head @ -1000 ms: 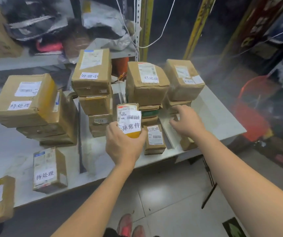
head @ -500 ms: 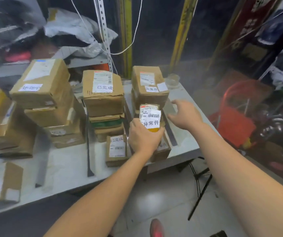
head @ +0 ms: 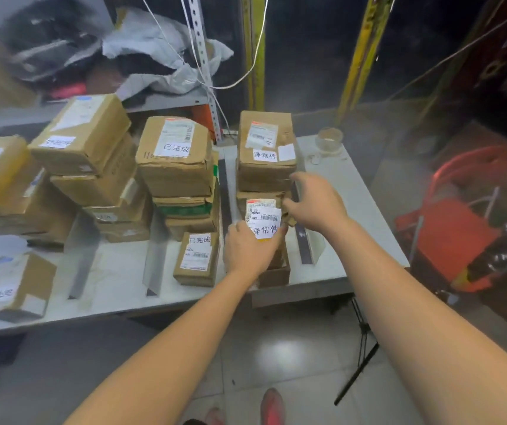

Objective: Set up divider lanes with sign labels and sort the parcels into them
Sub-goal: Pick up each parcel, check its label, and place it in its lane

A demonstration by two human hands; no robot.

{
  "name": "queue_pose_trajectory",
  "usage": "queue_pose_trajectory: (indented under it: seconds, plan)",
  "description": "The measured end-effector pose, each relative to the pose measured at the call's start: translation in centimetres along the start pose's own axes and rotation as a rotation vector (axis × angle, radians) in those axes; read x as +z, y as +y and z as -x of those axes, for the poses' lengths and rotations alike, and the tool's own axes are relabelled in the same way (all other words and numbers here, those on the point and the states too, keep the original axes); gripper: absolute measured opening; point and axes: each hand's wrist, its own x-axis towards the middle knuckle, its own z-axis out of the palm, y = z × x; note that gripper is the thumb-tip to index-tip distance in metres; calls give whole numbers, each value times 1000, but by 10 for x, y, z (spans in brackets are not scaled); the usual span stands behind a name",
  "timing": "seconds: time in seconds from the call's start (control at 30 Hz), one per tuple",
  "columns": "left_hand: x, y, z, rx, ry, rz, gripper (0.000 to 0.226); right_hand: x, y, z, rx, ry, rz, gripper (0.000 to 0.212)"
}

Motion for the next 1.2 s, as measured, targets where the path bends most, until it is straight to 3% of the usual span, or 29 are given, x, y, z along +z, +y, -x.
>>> queue_pose_trajectory:
  seconds: [0.13,0.27,0.4,0.5,0.73,1.2]
  plan:
    - [-61,-24,-5,135,-22,2,62,4,-44,-3,-85,14,-52,49]
    - [-152,-86,-9,237,41,-202,42,21,-114,-2,-250,-32,-41,49]
    - [-246,-174,-5,137,103,-399,47,53,-193,11,-385,-83,7,57]
    - [-305,-249,3,22,107,-476,50,83,-252,26,-440,-130,34,48]
    - [-428,-413,10,-110,192,-496,62,163,-380,66,-466,-139,67,50]
    - [-551,-607,-59,-181,165,-539,60,297,-573,58,-448,-187,52,58]
